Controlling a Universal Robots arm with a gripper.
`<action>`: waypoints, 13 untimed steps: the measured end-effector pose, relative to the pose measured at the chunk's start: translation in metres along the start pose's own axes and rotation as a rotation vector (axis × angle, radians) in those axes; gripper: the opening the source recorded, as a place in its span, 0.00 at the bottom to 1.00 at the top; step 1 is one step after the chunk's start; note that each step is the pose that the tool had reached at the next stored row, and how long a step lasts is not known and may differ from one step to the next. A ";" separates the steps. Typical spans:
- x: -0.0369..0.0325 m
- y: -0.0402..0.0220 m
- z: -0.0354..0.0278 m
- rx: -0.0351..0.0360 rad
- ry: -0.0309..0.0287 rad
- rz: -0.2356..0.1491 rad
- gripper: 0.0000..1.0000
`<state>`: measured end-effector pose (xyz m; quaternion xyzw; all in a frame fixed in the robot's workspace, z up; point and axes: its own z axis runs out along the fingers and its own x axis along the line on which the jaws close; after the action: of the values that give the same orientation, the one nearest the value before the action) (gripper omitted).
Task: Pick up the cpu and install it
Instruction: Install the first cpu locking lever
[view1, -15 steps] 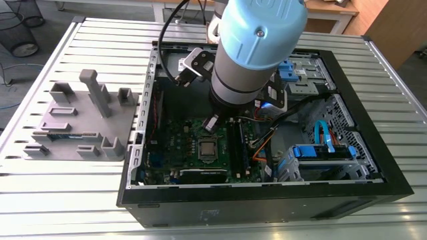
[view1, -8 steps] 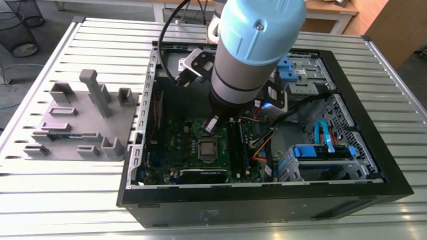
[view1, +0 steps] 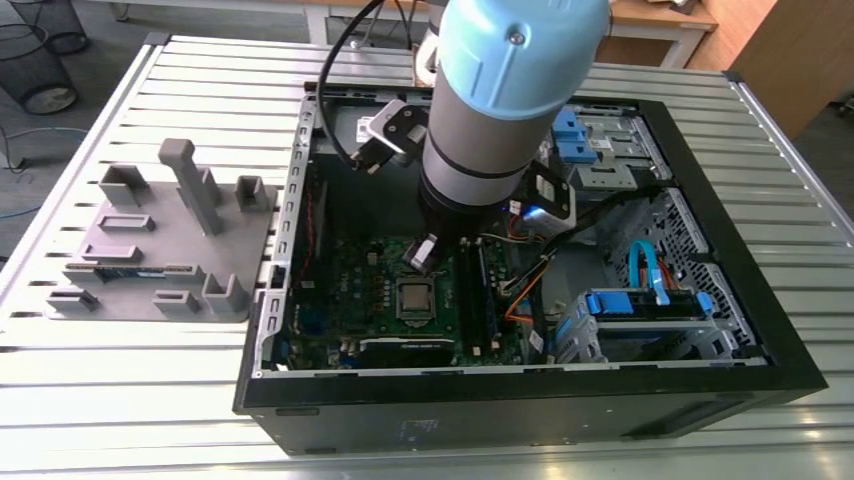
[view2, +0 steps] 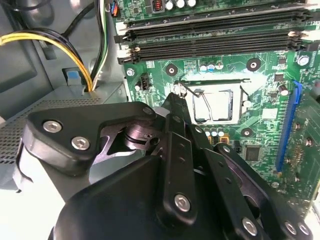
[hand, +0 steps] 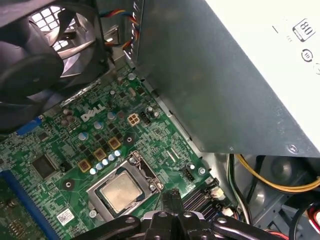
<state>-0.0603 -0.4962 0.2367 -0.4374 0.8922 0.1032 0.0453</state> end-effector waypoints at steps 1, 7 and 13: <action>0.0001 0.0000 0.0004 0.0019 -0.0015 0.010 0.11; 0.0003 -0.0003 0.0018 0.0119 -0.0089 0.065 0.11; 0.0003 -0.0003 0.0019 0.0130 -0.0076 0.065 0.11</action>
<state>-0.0603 -0.4962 0.2348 -0.4075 0.9064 0.1005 0.0482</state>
